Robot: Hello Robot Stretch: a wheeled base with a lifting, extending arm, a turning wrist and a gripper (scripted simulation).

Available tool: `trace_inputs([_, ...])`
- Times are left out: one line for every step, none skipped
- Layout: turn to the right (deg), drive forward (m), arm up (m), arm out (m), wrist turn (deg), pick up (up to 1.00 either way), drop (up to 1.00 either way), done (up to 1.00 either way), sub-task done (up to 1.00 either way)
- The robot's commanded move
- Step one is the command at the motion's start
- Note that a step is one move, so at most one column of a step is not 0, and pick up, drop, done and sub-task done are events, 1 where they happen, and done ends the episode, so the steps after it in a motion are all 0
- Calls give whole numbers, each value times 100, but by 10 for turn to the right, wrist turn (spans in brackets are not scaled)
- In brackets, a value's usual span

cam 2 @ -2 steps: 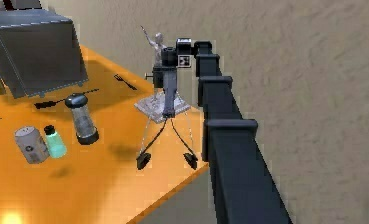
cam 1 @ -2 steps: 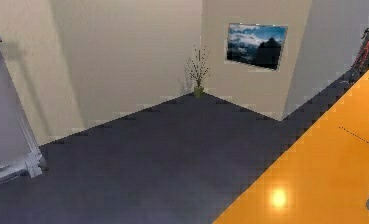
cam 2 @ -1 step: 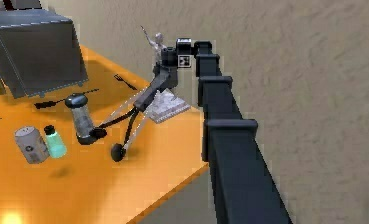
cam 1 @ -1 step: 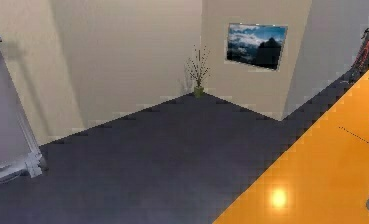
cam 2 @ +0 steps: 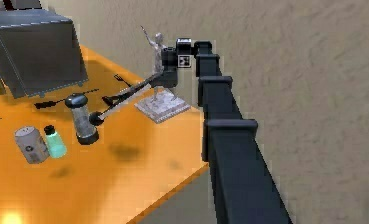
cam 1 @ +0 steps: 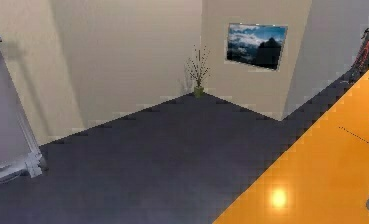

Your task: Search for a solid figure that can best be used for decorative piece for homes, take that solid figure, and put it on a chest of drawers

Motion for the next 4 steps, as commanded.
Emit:
trace_inputs([0,0,0,0,450,0,0,0,0])
trace_inputs([0,0,0,0,210,0,0,0,0])
trace_inputs([0,0,-16,0,0,0,0,0,0])
trace_inputs([0,0,0,0,0,100,0,0,0])
